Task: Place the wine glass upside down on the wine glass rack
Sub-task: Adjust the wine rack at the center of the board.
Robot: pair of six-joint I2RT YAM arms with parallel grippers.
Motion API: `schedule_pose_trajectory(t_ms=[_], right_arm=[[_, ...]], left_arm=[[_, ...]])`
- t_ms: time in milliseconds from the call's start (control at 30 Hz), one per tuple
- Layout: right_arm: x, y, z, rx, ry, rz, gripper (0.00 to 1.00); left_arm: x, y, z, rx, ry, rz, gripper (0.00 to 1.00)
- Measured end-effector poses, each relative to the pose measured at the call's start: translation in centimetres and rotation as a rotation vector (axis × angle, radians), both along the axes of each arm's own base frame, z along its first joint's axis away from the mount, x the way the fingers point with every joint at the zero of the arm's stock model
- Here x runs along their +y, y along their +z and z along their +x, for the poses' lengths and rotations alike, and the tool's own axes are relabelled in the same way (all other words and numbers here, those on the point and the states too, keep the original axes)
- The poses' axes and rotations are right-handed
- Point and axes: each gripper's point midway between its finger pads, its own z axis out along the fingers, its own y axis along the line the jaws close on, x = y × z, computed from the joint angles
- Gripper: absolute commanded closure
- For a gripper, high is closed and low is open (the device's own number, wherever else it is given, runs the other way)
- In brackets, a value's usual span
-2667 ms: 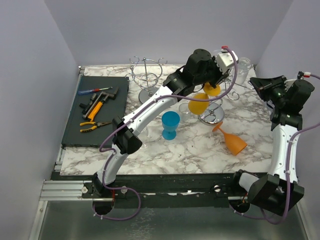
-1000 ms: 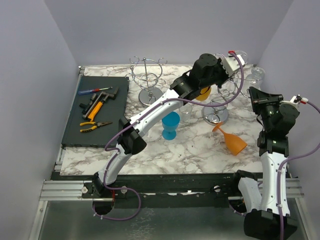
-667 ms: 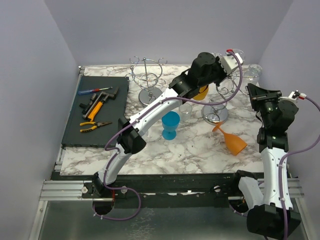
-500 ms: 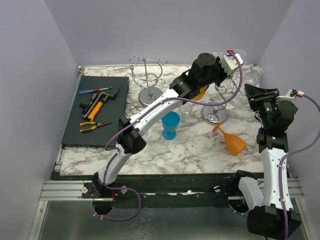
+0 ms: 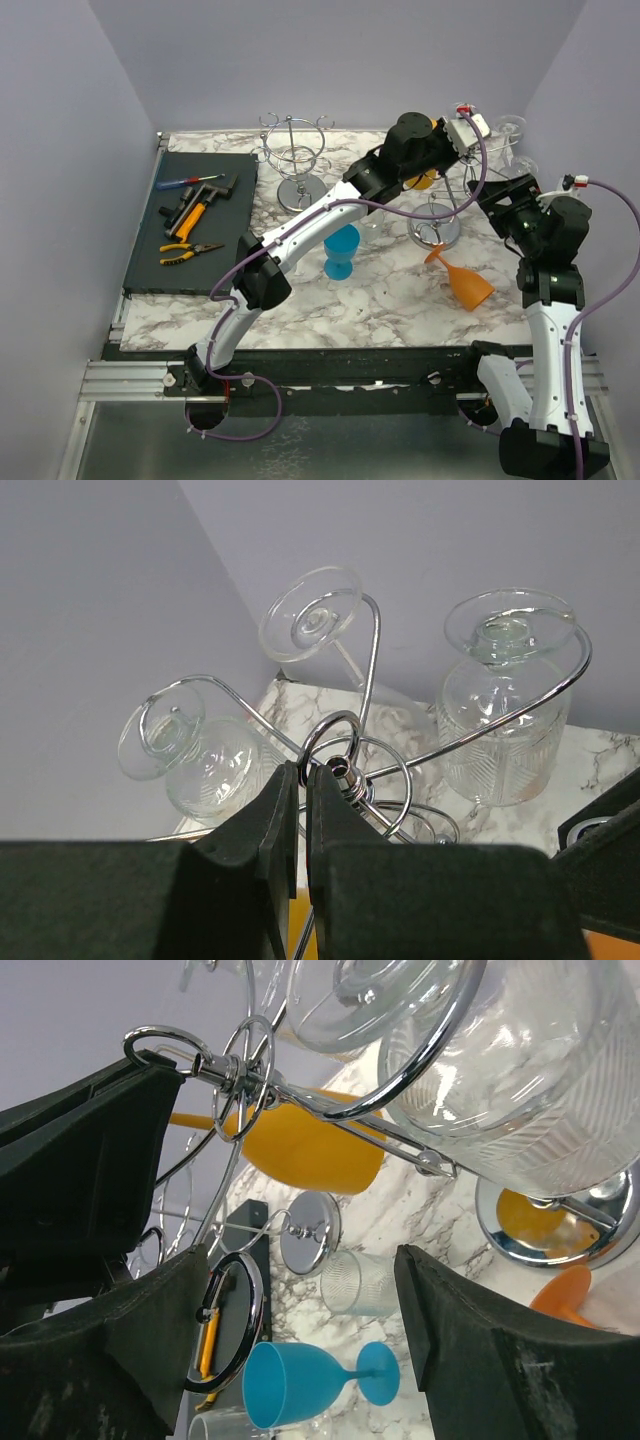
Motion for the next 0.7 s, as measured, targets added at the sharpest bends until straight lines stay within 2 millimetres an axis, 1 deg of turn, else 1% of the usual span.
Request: schedule_pose_trajectory(t_ms=[167, 233, 333, 400, 567, 700], right_arm=[[-0.1, -0.2, -0.3, 0.011, -0.005, -0.013, 0.23], [-0.2, 0.1, -0.4, 0.012, -0.006, -0.022, 0.22], [-0.2, 0.6, -0.7, 0.021, -0.003, -0.048, 0.19], [-0.3, 1.3, -0.8, 0.026, 0.002, -0.069, 0.18], [-0.5, 4.3, -0.3, -0.011, 0.011, -0.125, 0.18], [-0.6, 5.6, -0.2, -0.038, 0.014, -0.155, 0.20]], left_arm=[[0.1, 0.0, -0.2, -0.001, -0.003, 0.003, 1.00], [0.1, 0.0, -0.2, -0.003, -0.003, 0.004, 1.00], [0.2, 0.0, -0.1, -0.007, 0.002, 0.005, 1.00], [0.3, 0.0, 0.1, -0.013, 0.013, 0.007, 1.00], [0.5, -0.1, 0.6, -0.021, 0.026, 0.006, 1.00], [0.4, -0.1, 0.7, -0.023, 0.028, 0.003, 1.00]])
